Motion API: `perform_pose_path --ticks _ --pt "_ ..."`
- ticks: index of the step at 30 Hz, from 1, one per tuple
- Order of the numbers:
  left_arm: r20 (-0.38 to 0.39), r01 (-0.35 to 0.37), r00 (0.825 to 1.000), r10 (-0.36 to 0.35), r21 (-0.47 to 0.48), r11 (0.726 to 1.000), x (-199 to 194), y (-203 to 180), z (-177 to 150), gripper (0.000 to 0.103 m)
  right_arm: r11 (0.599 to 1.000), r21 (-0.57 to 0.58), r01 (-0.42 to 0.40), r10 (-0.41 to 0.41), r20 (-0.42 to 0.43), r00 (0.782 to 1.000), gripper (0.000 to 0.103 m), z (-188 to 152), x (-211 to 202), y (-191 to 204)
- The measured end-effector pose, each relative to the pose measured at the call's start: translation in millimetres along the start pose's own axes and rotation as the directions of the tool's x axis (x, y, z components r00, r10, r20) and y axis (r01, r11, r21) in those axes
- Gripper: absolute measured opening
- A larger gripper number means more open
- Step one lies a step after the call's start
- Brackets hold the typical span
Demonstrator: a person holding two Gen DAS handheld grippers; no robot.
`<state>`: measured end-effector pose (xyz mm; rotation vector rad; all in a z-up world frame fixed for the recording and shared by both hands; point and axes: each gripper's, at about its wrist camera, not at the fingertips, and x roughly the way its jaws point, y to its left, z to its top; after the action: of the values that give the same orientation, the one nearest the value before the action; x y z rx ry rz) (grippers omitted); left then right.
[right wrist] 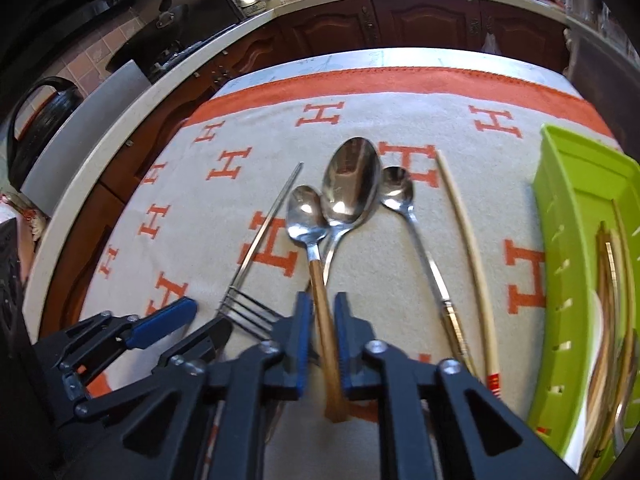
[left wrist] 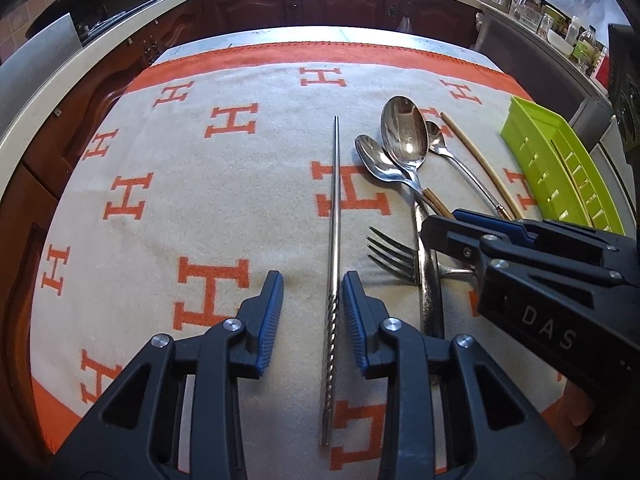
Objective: Organize utensils
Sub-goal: 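Close the left gripper on a steel chopstick while the right grasps a wooden-handled spoon, then lift the steel chopstick and wooden-handled spoon off the cloth with both grippers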
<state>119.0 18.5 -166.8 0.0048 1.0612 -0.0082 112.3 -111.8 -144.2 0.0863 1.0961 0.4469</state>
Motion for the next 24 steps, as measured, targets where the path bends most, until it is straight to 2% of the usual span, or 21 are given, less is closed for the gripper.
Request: perform_pose_path --ticks 2,3,4,13,19,24 --pt "0.003 0.007 1.000 -0.007 0.001 1.000 -0.2 0.0 -0.2 0.021 1.000 -0.018 0.013 -0.013 0.006 1.000 0.007 -0.1 0.2 3.8" --pt "0.006 0.012 1.000 -0.012 0.002 1.000 -0.5 -0.3 -0.2 0.008 1.000 -0.025 0.018 -0.018 0.012 1.000 0.007 -0.7 -0.1 5.8" --pt "0.005 0.016 1.000 -0.016 -0.001 1.000 -0.6 -0.3 0.0 0.004 0.999 -0.025 0.021 -0.020 0.019 1.000 0.007 -1.1 -1.1 6.6" --pt "0.021 0.053 0.998 -0.052 -0.085 0.995 -4.4 12.3 -4.5 0.003 1.000 0.019 -0.019 0.017 0.090 0.996 0.007 -5.1 -21.6 0.8" --pt "0.011 0.058 0.998 -0.057 -0.100 0.993 -5.7 15.6 -7.2 0.003 0.999 -0.029 -0.025 0.025 0.015 1.000 0.007 -16.9 -21.3 7.6" --pt "0.006 0.059 0.998 -0.059 -0.103 0.993 -7.0 16.3 -9.2 0.003 0.995 -0.096 0.002 -0.009 -0.071 0.997 0.007 -29.3 -16.8 18.2"
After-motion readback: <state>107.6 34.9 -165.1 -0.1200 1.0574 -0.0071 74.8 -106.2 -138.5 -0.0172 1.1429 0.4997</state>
